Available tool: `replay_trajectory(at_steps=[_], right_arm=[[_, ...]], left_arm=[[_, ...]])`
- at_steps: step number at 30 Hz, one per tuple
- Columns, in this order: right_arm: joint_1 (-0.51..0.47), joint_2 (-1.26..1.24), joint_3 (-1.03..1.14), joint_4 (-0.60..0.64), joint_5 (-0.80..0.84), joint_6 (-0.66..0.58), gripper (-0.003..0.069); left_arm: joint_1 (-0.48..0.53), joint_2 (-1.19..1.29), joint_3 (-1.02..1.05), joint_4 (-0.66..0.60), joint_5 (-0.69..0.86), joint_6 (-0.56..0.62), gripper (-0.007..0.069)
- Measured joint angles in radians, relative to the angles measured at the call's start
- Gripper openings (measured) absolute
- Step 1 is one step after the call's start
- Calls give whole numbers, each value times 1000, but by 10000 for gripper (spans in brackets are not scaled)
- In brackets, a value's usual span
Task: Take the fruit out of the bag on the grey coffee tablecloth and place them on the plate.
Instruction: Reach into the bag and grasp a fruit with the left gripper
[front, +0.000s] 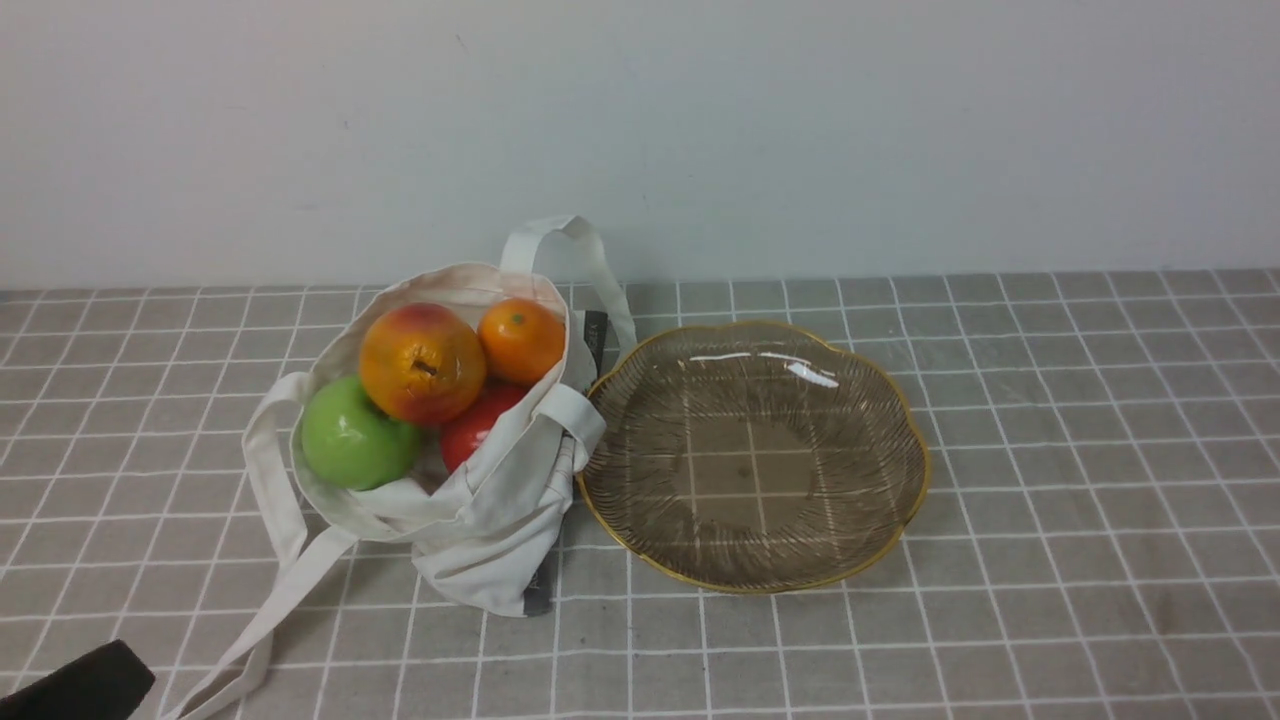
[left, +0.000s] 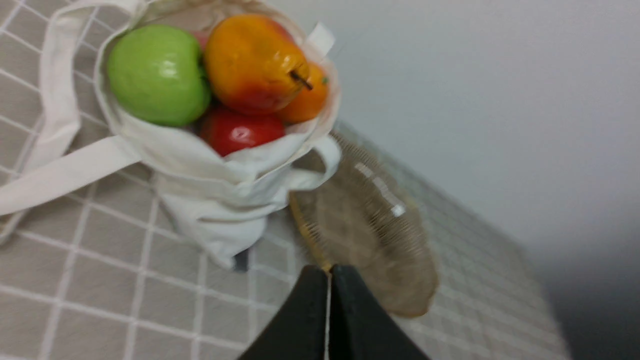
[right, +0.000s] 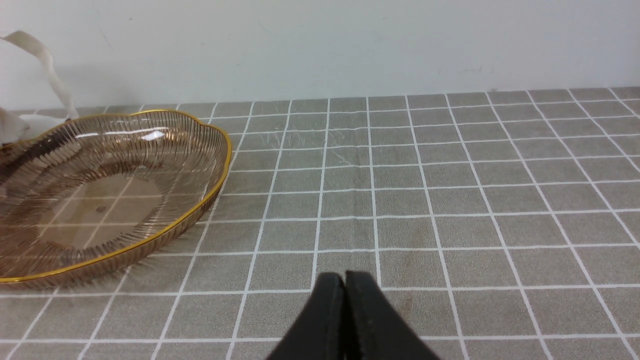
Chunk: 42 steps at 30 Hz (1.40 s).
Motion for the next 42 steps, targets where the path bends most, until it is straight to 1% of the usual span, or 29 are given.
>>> replay_trajectory(at_steps=[1, 3, 5, 6, 8, 11, 14, 16, 19, 20, 21, 24, 25, 26, 27, 28, 29, 30, 31, 34, 37, 39, 42], right_arm=[[0, 0, 0, 0, 0, 0, -15], [0, 0, 0, 0, 0, 0, -15], [0, 0, 0, 0, 0, 0, -15], [0, 0, 0, 0, 0, 0, -15], [0, 0, 0, 0, 0, 0, -15], [0, 0, 0, 0, 0, 0, -15], [0, 0, 0, 0, 0, 0, -15], [0, 0, 0, 0, 0, 0, -15], [0, 0, 0, 0, 0, 0, -15], [0, 0, 0, 0, 0, 0, -15], [0, 0, 0, 0, 0, 0, -15], [0, 0, 0, 0, 0, 0, -15], [0, 0, 0, 0, 0, 0, -15], [0, 0, 0, 0, 0, 0, -15], [0, 0, 0, 0, 0, 0, -15], [0, 0, 0, 0, 0, 0, -15], [0, 0, 0, 0, 0, 0, -15], [0, 0, 0, 0, 0, 0, -15], [0, 0, 0, 0, 0, 0, -15], [0, 0, 0, 0, 0, 0, -15], [0, 0, 0, 0, 0, 0, -15], [0, 0, 0, 0, 0, 0, -15], [0, 0, 0, 0, 0, 0, -15]], left_arm=[[0, 85, -60, 69, 86, 17, -6], [0, 226, -152, 151, 190, 49, -6], [0, 405, -266, 264, 342, 106, -6], [0, 484, -318, 301, 393, 135, -6], [0, 590, -388, 340, 445, 172, -6], [0, 796, -523, 365, 482, 208, -3], [0, 931, -600, 344, 481, 236, 17], [0, 1002, -636, 312, 476, 243, 49], [0, 1070, -669, 264, 445, 246, 122], [0, 1094, -682, 246, 427, 249, 165], [0, 1101, -686, 236, 416, 251, 181], [0, 1156, -711, 168, 348, 269, 332], [0, 1162, -714, 155, 336, 274, 364], [0, 1183, -724, 131, 317, 288, 417], [0, 1207, -737, 113, 295, 301, 491], [0, 1228, -750, 99, 279, 310, 531], [0, 1251, -764, 88, 262, 317, 587], [0, 1256, -767, 85, 257, 318, 596], [0, 1300, -793, 69, 237, 321, 653], [0, 1364, -825, 20, 210, 321, 680], [0, 1407, -848, -18, 179, 321, 682], [0, 1444, -867, -70, 123, 321, 683], [0, 1456, -868, -115, 75, 321, 683]])
